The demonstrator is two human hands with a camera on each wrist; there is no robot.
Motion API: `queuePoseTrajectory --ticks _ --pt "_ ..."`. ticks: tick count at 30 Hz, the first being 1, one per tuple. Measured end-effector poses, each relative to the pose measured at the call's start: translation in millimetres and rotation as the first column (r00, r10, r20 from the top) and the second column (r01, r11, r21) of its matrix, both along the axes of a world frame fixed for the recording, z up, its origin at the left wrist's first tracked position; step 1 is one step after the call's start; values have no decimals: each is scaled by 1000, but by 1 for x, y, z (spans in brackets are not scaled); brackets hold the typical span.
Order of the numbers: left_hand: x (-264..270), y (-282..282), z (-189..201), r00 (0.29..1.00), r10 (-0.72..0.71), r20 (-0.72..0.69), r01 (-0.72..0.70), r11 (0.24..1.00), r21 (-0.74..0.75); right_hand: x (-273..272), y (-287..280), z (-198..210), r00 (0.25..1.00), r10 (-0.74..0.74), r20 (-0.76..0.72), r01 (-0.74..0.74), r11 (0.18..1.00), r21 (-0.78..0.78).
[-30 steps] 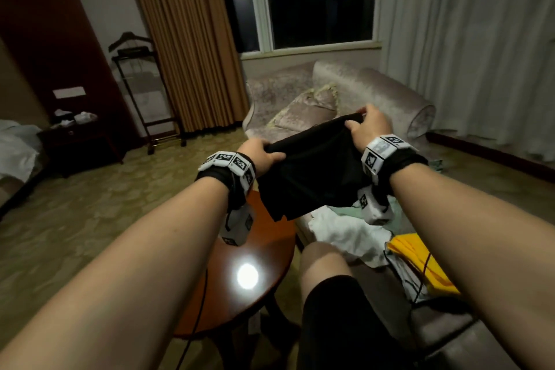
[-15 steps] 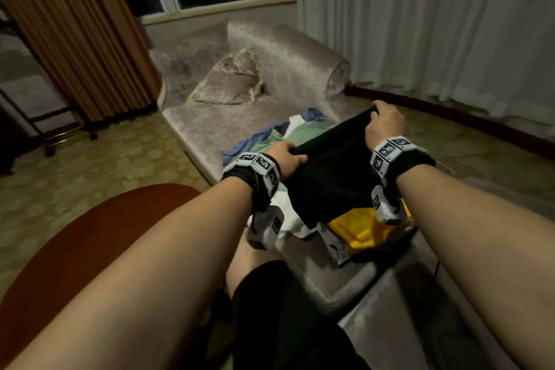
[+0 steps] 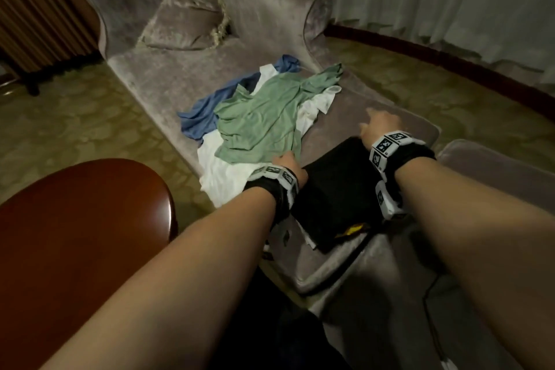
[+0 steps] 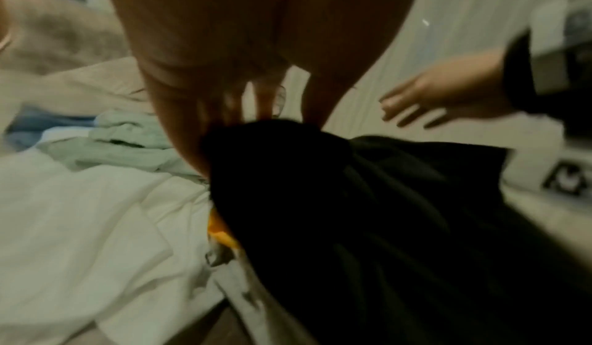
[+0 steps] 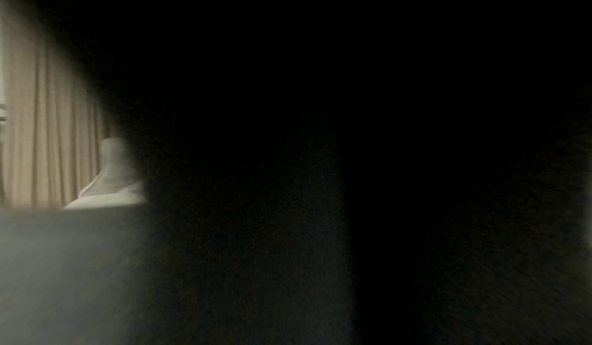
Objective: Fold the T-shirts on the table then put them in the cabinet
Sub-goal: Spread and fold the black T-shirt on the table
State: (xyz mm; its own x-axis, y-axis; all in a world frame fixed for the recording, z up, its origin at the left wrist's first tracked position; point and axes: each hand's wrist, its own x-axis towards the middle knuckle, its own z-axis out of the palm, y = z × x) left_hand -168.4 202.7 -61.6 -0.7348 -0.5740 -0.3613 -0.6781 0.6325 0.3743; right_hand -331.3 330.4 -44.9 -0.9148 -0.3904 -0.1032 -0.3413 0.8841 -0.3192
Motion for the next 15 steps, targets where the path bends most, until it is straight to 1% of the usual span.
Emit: queuePoseTrajectory --ticks 2,3,4,6,7,9,12,15 --pt "0 7 -11 994 -67 -82 58 992 -110 4 -8 -9 1000 1 10 -2 999 52" --pt "0 12 -15 987 -119 -108 106 988 -114 6 -13 -14 999 9 32 -12 997 75" --pt "0 17 -17 983 -160 -91 154 985 -76 9 -18 -18 997 24 68 -31 995 100" --pt "0 24 -24 977 -208 48 206 977 48 15 -26 -28 985 41 166 -68 985 160" --pt "1 24 -28 967 -225 124 215 973 86 17 -30 -35 974 36 223 -83 976 203" --pt "4 20 -37 941 -263 213 245 964 108 20 -34 -47 946 43 320 -144 943 299" --pt "4 13 -48 929 -272 253 250 961 116 28 -35 -61 909 74 410 -245 891 382" --pt "3 14 -58 930 -249 269 224 967 121 35 -30 -74 875 62 480 -262 895 362"
